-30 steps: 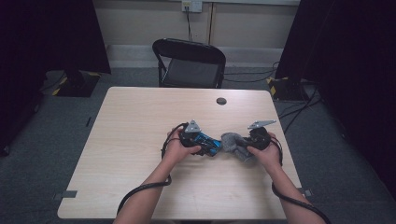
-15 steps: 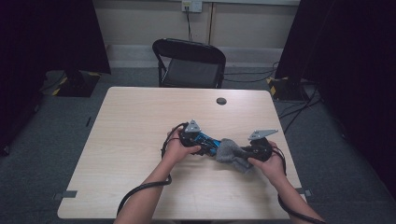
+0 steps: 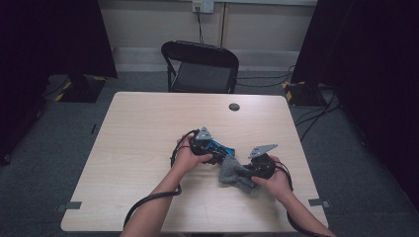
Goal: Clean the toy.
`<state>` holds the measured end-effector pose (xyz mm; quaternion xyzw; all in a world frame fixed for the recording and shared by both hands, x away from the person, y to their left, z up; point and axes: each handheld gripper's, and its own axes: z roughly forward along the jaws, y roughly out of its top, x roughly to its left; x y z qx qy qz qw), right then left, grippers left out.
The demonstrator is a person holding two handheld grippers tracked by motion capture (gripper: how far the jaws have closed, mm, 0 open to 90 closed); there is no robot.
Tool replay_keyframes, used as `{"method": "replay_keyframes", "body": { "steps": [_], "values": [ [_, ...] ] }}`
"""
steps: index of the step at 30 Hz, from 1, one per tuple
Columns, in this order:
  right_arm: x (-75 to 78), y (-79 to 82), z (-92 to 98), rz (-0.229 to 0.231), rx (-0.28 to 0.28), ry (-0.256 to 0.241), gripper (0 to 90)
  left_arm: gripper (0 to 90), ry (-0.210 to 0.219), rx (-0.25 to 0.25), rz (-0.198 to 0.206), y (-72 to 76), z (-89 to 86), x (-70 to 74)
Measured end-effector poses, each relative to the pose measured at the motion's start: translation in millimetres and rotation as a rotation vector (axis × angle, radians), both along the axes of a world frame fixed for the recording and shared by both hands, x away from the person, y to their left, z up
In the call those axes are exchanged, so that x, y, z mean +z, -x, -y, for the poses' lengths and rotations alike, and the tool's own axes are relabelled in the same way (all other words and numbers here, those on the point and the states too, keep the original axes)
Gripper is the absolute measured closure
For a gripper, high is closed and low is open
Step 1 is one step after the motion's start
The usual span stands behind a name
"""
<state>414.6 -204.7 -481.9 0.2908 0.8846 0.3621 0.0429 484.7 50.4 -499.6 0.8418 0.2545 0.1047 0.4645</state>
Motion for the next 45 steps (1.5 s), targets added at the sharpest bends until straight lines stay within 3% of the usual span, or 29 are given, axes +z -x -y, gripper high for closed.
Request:
{"method": "replay_keyframes", "body": {
  "steps": [6,10,11,17,24,45],
  "values": [
    [-1.0,-3.2,-4.4,-0.002,-0.008,0.015,74.6,9.3,0.001,-0.001,0.005,-0.5,-0.7,-0.2],
    [0.8,-4.1,-5.0,-0.007,0.041,0.022,75.1,9.3,0.004,0.0,0.006,-0.2,-0.9,-0.5],
    [0.7,-1.3,-4.3,-0.035,0.061,-0.01,75.1,9.3,0.003,-0.001,0.006,-0.3,-0.7,-0.5],
    [0.5,5.2,-11.6,-0.038,0.102,0.01,75.0,9.3,0.002,0.001,0.005,0.1,-0.2,-0.4],
    [1.5,-3.0,-9.4,-0.029,0.067,0.033,74.8,9.3,0.003,0.001,0.005,0.3,-0.2,-0.5],
    [-1.3,-24.9,32.2,-0.021,-0.096,0.005,74.8,9.3,0.015,0.002,0.007,0.2,-1.2,-1.5]
  ]
}}
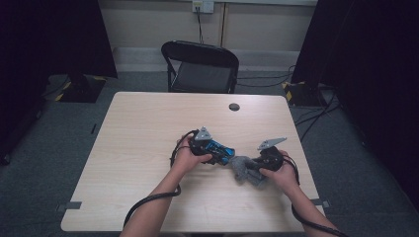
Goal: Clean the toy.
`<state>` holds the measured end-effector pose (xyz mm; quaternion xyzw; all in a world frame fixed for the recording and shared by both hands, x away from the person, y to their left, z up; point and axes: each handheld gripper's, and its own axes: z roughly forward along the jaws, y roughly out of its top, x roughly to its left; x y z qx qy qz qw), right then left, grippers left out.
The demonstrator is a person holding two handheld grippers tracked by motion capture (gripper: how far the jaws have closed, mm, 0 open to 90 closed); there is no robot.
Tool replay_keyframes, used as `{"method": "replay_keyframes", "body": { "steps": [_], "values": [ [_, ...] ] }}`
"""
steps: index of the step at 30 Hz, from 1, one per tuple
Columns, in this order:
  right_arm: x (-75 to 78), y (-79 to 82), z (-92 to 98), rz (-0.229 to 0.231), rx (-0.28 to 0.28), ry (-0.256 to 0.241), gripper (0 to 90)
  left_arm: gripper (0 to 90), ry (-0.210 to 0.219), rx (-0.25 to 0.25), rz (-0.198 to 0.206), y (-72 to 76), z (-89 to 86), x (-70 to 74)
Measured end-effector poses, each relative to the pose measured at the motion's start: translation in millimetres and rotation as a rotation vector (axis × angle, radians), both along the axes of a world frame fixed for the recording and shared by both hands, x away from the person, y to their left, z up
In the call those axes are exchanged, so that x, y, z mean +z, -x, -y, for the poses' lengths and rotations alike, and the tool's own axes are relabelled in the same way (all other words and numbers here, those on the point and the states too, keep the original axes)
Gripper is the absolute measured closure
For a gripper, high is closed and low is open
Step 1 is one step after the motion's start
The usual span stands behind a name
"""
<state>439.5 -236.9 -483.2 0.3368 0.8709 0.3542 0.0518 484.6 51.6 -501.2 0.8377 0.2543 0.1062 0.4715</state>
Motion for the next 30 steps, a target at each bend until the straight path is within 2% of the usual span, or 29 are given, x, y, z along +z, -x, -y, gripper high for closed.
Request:
{"method": "replay_keyframes", "body": {
  "steps": [6,12,18,25,26,30],
  "values": [
    [0.4,-7.7,5.1,-0.006,-0.026,0.005,74.8,9.3,-0.001,0.001,0.0,0.1,0.0,0.1],
    [1.7,-24.9,8.1,-0.005,-0.078,0.027,74.6,9.4,-0.005,-0.002,0.002,0.5,0.6,0.2],
    [3.2,-32.9,5.2,0.016,-0.102,0.049,74.6,9.4,-0.005,-0.001,0.001,0.5,0.6,0.2],
    [10.2,-44.4,7.0,-0.003,-0.145,0.019,74.4,9.4,-0.005,-0.001,0.0,0.4,0.4,0.2],
    [15.0,-49.4,7.2,0.003,-0.15,0.002,74.3,9.4,-0.005,-0.001,0.0,0.5,0.4,0.2],
    [23.6,-59.3,4.0,0.012,-0.171,-0.006,74.1,9.4,-0.006,-0.002,0.001,0.3,0.4,0.3]
  ]
}}
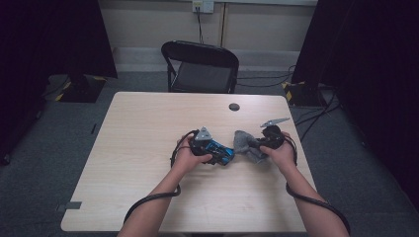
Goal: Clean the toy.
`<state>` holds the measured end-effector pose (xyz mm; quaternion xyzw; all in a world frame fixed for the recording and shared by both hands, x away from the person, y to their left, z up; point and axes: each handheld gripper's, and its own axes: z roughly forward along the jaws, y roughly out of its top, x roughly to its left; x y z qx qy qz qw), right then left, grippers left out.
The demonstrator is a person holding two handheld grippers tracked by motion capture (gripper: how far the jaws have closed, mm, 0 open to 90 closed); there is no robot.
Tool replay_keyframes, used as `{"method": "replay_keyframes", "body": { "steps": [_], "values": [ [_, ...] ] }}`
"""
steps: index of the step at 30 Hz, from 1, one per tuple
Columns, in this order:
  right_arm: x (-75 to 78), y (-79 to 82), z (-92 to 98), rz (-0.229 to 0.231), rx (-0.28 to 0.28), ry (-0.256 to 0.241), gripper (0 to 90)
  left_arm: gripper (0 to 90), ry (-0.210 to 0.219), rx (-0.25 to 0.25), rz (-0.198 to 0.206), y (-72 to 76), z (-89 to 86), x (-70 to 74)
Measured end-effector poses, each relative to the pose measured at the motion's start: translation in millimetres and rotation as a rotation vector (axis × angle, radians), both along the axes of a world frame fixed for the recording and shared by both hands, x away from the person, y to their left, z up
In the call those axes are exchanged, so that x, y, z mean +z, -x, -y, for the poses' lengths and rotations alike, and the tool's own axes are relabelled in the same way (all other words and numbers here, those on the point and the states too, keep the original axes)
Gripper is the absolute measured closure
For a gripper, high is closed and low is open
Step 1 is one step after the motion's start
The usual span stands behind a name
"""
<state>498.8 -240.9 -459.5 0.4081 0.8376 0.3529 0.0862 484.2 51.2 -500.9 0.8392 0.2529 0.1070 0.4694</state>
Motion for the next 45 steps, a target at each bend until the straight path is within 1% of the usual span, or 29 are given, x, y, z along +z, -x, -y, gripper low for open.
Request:
{"method": "replay_keyframes", "body": {
  "steps": [2,3,4,6,7,10,12,13,15,16,17,18,19,20,21,22,23,24,25,26,27,28,29,31,32,34,36,38,45],
  "values": [
    [1.7,-5.5,-3.8,0.009,-0.01,0.005,74.0,9.4,0.001,0.0,-0.001,0.1,0.1,0.0],
    [1.7,-5.5,-3.8,0.009,-0.01,0.005,74.0,9.4,0.001,0.0,-0.001,0.1,0.1,0.0],
    [2.1,-11.3,-9.1,0.016,-0.017,0.014,73.8,9.4,0.0,0.0,0.0,0.2,0.2,0.0],
    [1.8,-13.1,-10.9,0.015,-0.021,0.014,73.6,9.4,0.001,0.0,0.0,0.2,0.2,0.0],
    [-0.3,-17.9,-15.7,0.019,-0.029,0.014,72.9,9.4,0.001,0.001,-0.001,0.3,0.3,-0.1],
    [-3.3,-20.1,-19.1,0.012,-0.028,0.016,72.2,9.4,0.001,0.001,0.0,0.2,0.2,0.0],
    [-8.5,-20.5,-22.9,0.008,-0.024,0.033,70.2,9.4,0.0,0.001,-0.001,0.1,0.1,0.0],
    [-11.5,-19.9,-24.1,0.005,-0.019,0.031,67.8,9.4,0.001,0.001,-0.001,0.1,0.1,0.0],
    [-15.4,-18.5,-24.5,0.0,-0.027,0.026,61.9,9.4,0.0,0.0,-0.001,0.1,0.1,0.0],
    [-17.9,-16.3,-23.6,0.001,-0.036,0.024,51.9,9.4,-0.001,0.0,-0.002,-0.3,0.1,0.2],
    [-17.9,-16.3,-23.6,0.001,-0.036,0.024,51.9,9.4,-0.001,0.0,-0.002,-0.3,0.1,0.2],
    [-17.7,-13.1,-22.3,0.014,-0.043,0.035,45.0,9.4,-0.011,0.001,-0.014,-0.9,0.5,1.6],
    [-17.7,-13.1,-22.3,0.014,-0.043,0.035,45.0,9.4,-0.011,0.001,-0.014,-0.9,0.5,1.6],
    [-15.6,-10.5,-20.7,0.02,-0.052,0.028,39.5,9.4,-0.027,-0.004,-0.023,-2.3,1.9,3.7],
    [-13.9,-8.9,-20.0,0.027,-0.049,0.029,39.0,9.4,-0.027,-0.004,-0.023,-2.3,1.9,3.7],
    [-12.2,-7.2,-19.6,0.036,-0.044,0.039,38.2,9.4,-0.052,-0.007,-0.036,-3.8,3.7,6.6],
    [-12.2,-7.2,-19.6,0.036,-0.044,0.039,38.2,9.4,-0.052,-0.007,-0.036,-3.8,3.7,6.6],
    [-9.2,-4.0,-19.0,0.062,-0.03,0.069,36.3,9.7,-0.068,-0.016,-0.048,-5.3,5.0,8.6],
    [-8.4,-3.2,-18.6,0.066,-0.028,0.077,35.8,9.8,-0.077,-0.02,-0.051,-6.2,5.5,9.7],
    [-8.4,-3.2,-18.6,0.066,-0.028,0.077,35.8,10.3,-0.077,-0.02,-0.051,-6.2,5.5,9.7],
    [-8.2,-2.4,-17.3,0.051,-0.025,0.066,34.3,11.8,-0.097,-0.03,-0.052,-7.6,4.8,12.2],
    [-8.2,-2.4,-17.3,0.051,-0.025,0.066,34.3,12.2,-0.097,-0.03,-0.052,-7.6,4.8,12.2],
    [-9.6,-1.7,-17.1,0.039,-0.019,0.063,34.2,13.2,-0.105,-0.029,-0.046,-7.8,4.2,13.3],
    [-10.0,-1.3,-17.3,0.041,-0.014,0.071,34.3,14.9,-0.122,-0.031,-0.033,-7.4,2.0,15.4],
    [-12.2,0.0,-17.9,0.042,-0.005,0.079,34.7,15.5,-0.128,-0.016,-0.025,-7.0,-0.4,16.2],
    [-12.7,0.7,-18.0,0.038,-0.009,0.077,34.7,15.8,-0.124,-0.005,-0.027,-6.8,-2.3,16.1],
    [-12.9,1.9,-17.0,0.039,-0.017,0.062,34.7,16.8,-0.107,0.001,-0.036,-5.3,-7.0,16.2],
    [-10.9,3.3,-15.9,0.041,-0.018,0.06,35.0,17.5,-0.091,0.006,-0.042,-4.0,-10.5,15.8],
    [-12.4,5.9,-13.9,0.035,-0.023,0.053,34.4,15.7,-0.088,0.003,-0.042,-3.4,-6.9,15.1]
  ]
}}
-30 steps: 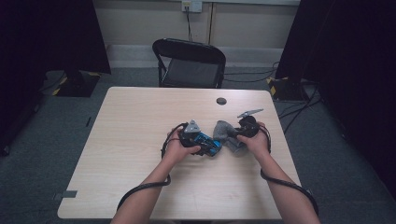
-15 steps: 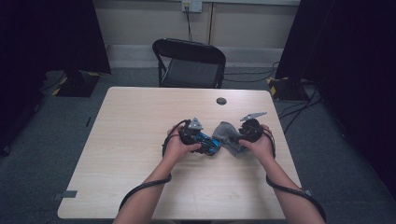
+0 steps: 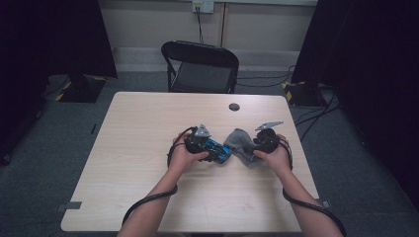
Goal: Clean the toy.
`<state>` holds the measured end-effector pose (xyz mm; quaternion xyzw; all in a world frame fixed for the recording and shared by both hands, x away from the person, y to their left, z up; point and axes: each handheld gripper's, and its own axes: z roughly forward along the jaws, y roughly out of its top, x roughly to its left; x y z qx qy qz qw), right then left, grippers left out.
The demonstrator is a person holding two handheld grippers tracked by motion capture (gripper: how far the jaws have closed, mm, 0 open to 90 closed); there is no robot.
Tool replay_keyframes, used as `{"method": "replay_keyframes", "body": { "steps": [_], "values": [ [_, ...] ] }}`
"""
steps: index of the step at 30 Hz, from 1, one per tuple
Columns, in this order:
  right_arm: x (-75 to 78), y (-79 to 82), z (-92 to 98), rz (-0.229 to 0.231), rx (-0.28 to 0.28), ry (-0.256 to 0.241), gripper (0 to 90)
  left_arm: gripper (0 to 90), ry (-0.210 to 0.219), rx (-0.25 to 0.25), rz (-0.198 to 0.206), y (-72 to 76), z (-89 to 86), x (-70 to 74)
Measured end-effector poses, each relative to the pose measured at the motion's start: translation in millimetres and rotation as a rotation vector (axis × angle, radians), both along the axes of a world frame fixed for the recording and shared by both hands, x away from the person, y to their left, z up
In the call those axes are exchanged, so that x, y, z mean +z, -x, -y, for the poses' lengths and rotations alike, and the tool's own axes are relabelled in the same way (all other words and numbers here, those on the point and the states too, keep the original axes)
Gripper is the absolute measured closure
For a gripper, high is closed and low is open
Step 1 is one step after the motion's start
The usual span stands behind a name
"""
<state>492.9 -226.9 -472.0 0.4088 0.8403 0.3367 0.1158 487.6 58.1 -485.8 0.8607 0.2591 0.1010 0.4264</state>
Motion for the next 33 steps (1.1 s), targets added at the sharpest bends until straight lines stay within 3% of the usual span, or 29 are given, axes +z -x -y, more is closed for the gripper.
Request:
{"method": "replay_keyframes", "body": {
  "steps": [6,10,14,15,18,19,20,22,23,27,33],
  "values": [
    [7.9,2.2,2.4,0.02,0.003,0.002,32.8,14.5,-0.006,0.015,-0.015,-0.4,0.3,0.6],
    [9.8,4.9,2.3,0.006,-0.005,0.027,32.4,8.7,0.011,0.08,-0.029,-1.4,-0.7,-4.4],
    [5.0,8.5,0.8,-0.009,0.003,0.064,32.6,6.6,0.035,0.081,-0.022,-0.4,-1.4,-7.6],
    [-2.6,9.3,-0.5,-0.016,0.003,0.092,32.8,6.6,0.039,0.081,-0.021,-0.3,-1.5,-8.0],
    [-7.6,9.0,-1.1,-0.012,-0.004,0.101,34.9,6.6,0.046,0.082,-0.018,0.0,-2.0,-8.7],
    [-8.5,9.2,-1.8,-0.008,-0.006,0.109,37.0,6.6,0.054,0.084,-0.016,0.6,-2.2,-9.4],
    [-9.4,9.5,-4.4,0.013,-0.01,0.144,46.9,6.6,0.059,0.084,-0.012,0.9,-2.9,-10.2],
    [-9.0,9.5,-5.2,0.019,-0.015,0.154,52.3,6.6,0.061,0.085,-0.011,1.2,-3.3,-10.5],
    [-7.8,8.2,-6.6,0.025,-0.02,0.167,66.9,6.6,0.06,0.084,-0.009,1.2,-3.2,-10.4],
    [-1.7,3.3,-8.1,-0.001,-0.036,0.15,77.5,6.6,0.053,0.082,-0.006,1.4,-2.3,-10.1],
    [14.2,-11.3,-8.3,0.012,-0.084,0.055,78.7,6.6,0.056,0.082,-0.004,1.8,-1.6,-10.3]
  ]
}}
